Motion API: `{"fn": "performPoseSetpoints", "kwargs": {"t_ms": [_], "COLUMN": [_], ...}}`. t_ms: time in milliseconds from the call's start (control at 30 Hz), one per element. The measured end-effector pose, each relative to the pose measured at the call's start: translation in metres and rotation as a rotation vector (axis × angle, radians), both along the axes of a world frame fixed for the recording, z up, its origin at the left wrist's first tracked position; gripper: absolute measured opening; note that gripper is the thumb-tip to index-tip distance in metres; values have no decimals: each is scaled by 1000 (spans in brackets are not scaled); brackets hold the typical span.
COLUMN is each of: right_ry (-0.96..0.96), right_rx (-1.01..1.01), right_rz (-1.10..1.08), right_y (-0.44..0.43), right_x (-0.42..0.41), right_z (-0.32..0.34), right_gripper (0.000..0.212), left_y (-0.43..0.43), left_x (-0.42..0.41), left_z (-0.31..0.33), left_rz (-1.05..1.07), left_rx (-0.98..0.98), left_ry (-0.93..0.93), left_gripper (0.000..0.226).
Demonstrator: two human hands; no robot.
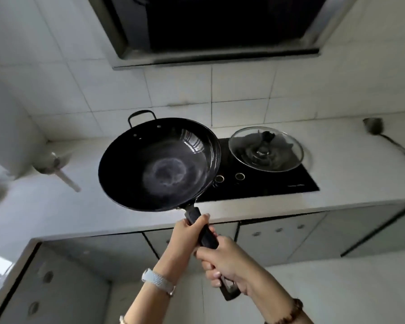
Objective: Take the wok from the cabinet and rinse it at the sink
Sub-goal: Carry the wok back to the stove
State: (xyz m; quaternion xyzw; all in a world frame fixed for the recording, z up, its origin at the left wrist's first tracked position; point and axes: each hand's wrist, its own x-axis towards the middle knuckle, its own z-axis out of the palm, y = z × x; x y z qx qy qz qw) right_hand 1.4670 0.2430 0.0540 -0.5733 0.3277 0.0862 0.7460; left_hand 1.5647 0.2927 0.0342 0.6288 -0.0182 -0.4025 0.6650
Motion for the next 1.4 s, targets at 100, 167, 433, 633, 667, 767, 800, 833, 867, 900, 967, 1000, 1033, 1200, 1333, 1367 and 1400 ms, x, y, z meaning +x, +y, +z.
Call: {"fn": "performPoseSetpoints", "kwargs": {"t_ms": [100, 167, 433, 633, 667, 767, 800, 833, 867, 900, 967, 1000, 1033, 1200, 1333, 1367, 1400], "right_ry": [-5, -4, 4, 9, 13, 19, 21, 20, 14, 8, 12, 16, 17, 25, 25, 23, 21], "right_rx": [4, 2, -9, -38, -47, -49, -45, -44, -45, -47, -50, -47, -43, -32, -17, -10, -1], "right_rz": [-120, -199, -503, -669, -685, -737, -750, -759, -771, -779, -788, -790, -789, -763, -741, -739, -737], "right_y": [-17, -27, -66, -102, -110, -141, -150, -157, -168, -180, -204, -216, -227, -277, -313, -323, -333], "right_x": [-9, -15, -60, -113, -123, -159, -169, -175, -186, -198, -220, -230, -240, -282, -298, -300, -301], "right_z": [3, 5, 7, 5, 5, 1, 1, 3, 2, 1, 1, 1, 1, 0, -3, -5, -8], "right_gripper": [10, 10, 19, 22, 22, 22, 22, 22, 22, 21, 20, 20, 22, 26, 16, 17, 19], "left_y": [-27, -44, -116, -174, -185, -220, -230, -239, -251, -265, -290, -302, -313, -359, -395, -404, -414], "left_x": [-2, -6, -45, -100, -111, -148, -159, -166, -177, -189, -211, -222, -232, -272, -288, -291, -292], "left_z": [3, 6, 6, 2, 2, 0, -1, 0, -1, -2, -2, -2, -2, -3, -6, -8, -12], "left_rz": [-146, -238, -547, -733, -756, -804, -812, -820, -836, -850, -850, -841, -832, -817, -779, -774, -770], "left_rx": [0, 7, 26, 21, 17, 9, 12, 17, 23, 28, 30, 29, 28, 29, 56, 67, 75], "left_ry": [-25, -51, -88, -61, -62, -66, -69, -78, -90, -101, -92, -73, -52, 13, 13, 9, 8], "left_gripper": [20, 21, 25, 19, 19, 18, 19, 20, 21, 21, 20, 20, 19, 15, 14, 14, 15]}}
